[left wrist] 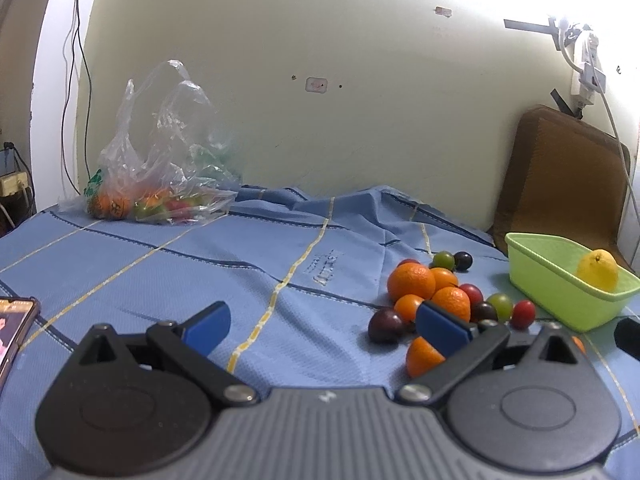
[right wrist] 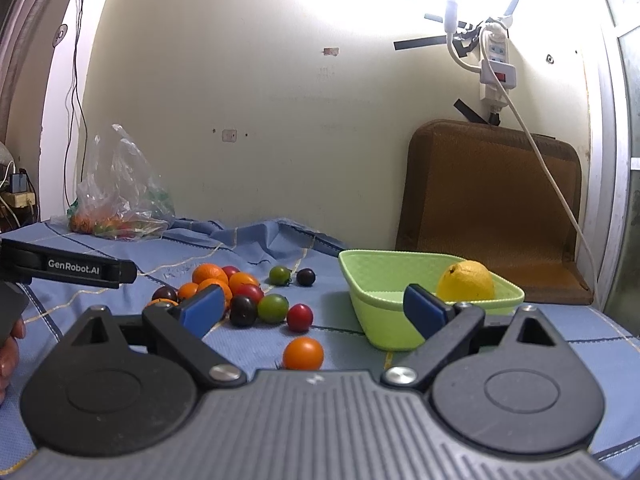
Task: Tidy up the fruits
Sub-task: 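Move the left tool slowly toward the mandarin oranges beside the tomatoes, then grasp a mandarin with the left tool while the right tool grasps a dark tomato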
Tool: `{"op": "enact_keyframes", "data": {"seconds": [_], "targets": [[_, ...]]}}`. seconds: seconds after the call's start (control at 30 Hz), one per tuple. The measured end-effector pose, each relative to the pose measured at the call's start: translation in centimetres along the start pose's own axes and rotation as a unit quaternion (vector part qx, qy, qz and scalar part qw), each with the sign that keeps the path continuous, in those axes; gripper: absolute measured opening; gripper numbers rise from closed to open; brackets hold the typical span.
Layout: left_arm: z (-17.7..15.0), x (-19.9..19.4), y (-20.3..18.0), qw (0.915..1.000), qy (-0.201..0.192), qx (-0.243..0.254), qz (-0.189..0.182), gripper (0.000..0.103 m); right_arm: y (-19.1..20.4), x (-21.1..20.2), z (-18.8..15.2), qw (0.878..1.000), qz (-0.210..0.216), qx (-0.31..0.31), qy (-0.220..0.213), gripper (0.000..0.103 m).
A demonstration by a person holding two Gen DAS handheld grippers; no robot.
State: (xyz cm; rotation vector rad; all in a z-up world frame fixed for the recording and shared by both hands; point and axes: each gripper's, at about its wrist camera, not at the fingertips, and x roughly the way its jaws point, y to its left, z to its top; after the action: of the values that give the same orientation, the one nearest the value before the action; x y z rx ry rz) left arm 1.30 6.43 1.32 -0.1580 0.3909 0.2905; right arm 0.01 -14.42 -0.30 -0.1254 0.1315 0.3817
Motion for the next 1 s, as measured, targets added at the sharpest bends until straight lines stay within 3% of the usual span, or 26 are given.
{"op": "enact_keyframes", "data": {"seconds": [0.2,0.3,0.53,0.73,0.83,1.0], "targets": [[-0.2,-0.9,-0.3,0.9992,-0.026,0.009,-0.029,0.102,0.1,-0.3,-0.1,1.0,-0.001,-0.003,-0.007,0.093],[-0.2,-1.0,-0.7,0.9979,-0.026,0.021,-0.055,0.094,0.1,-0.2,-0.1,1.0,0.001,0.0,-0.001,0.09],[-0.4,-0.8,-1.5,0.9933,-0.011,0.039,-0.109,0.071,-0.7,0.5,0.0,0.999,0.01,0.026,0.022,0.06],[-0.7,-0.4,-2.6,0.9818,0.025,0.069,-0.175,0.066,-1.5,1.6,0.1,0.996,0.04,0.053,0.063,0.044],[-0.6,0.4,-3.3,0.9806,0.048,0.079,-0.172,0.066,-1.4,2.2,0.5,0.994,0.057,0.05,0.079,0.043],[-0.4,2.1,-2.6,0.9812,0.089,0.047,-0.165,0.061,-0.9,4.7,1.7,0.989,0.095,0.042,0.107,0.044]]}}
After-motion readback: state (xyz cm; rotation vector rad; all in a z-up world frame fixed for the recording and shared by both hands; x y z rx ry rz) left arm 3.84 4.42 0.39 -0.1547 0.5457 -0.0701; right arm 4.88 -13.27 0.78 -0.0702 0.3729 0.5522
